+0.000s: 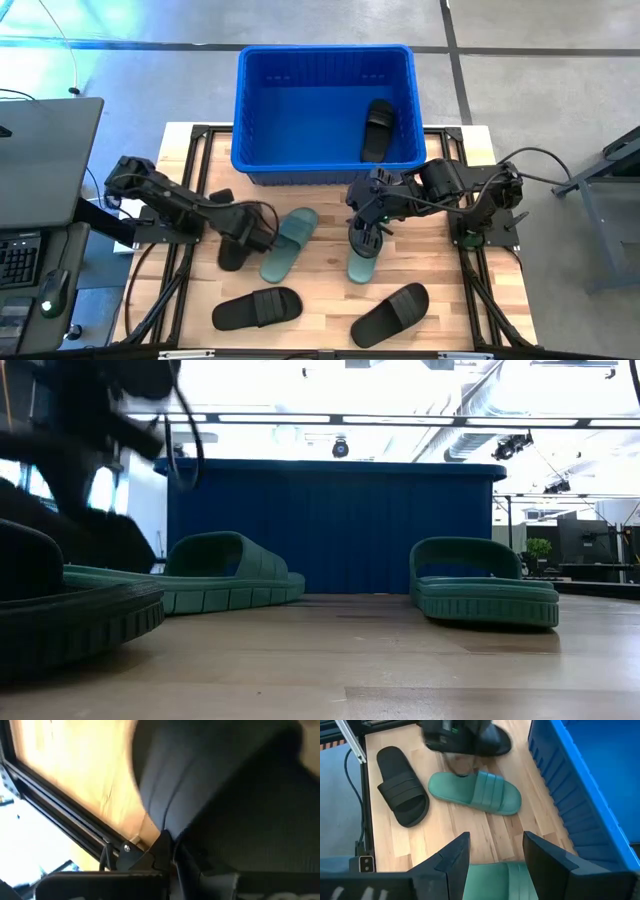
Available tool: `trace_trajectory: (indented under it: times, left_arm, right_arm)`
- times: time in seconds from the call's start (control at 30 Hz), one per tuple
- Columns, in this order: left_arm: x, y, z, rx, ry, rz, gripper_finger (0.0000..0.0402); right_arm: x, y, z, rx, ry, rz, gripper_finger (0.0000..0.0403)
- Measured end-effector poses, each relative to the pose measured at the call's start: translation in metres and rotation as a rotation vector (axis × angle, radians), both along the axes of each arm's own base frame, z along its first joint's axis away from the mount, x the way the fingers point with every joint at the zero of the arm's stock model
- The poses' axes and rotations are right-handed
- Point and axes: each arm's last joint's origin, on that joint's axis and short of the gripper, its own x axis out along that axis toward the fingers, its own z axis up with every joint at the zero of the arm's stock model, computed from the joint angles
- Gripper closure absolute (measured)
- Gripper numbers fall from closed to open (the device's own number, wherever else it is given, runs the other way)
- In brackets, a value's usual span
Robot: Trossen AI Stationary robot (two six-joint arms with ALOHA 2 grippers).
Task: Pick and place slides into bin
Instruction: Put the top left black slide into the bin
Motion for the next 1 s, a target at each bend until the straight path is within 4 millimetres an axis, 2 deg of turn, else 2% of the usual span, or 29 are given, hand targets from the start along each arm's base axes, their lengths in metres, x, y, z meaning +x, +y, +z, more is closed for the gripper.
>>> trace_trajectory:
  times: [0.17,0.3,0.4,0.5,0.6,0.73,0.87,1.0]
  left_arm:
    - [0.010,-0.028,0.051,-0.098,-0.058,-0.066,0.0398]
    - [0.020,-0.048,0.096,-0.127,-0.244,-0.151,0.0398]
    - [0.024,-0.057,0.134,-0.074,-0.408,-0.260,0.0399]
    - [0.026,-0.055,0.170,0.076,-0.571,-0.330,0.0399]
    - [0.025,-0.045,0.203,0.296,-0.689,-0.384,0.0400]
    - [0.026,-0.017,0.234,0.527,-0.717,-0.382,0.0400]
    - [0.034,0.026,0.246,0.645,-0.667,-0.291,0.0401]
    - [0.050,0.079,0.248,0.682,-0.630,-0.195,0.0401]
  right_arm:
    - [-0.001,0.000,-0.001,-0.003,0.012,0.000,0.0229]
    - [-0.003,-0.001,-0.002,-0.009,0.032,0.000,0.0229]
    - [-0.004,-0.001,-0.003,-0.015,0.049,0.000,0.0229]
    - [-0.007,-0.002,-0.005,-0.033,0.085,-0.014,0.0229]
    - [-0.012,-0.005,-0.007,-0.061,0.128,-0.057,0.0229]
    - [-0.012,0.001,-0.006,-0.017,0.119,-0.042,0.0229]
    - [-0.017,0.013,-0.007,0.009,0.130,-0.015,0.0229]
    - [-0.021,0.024,-0.007,-0.010,0.108,-0.033,0.0229]
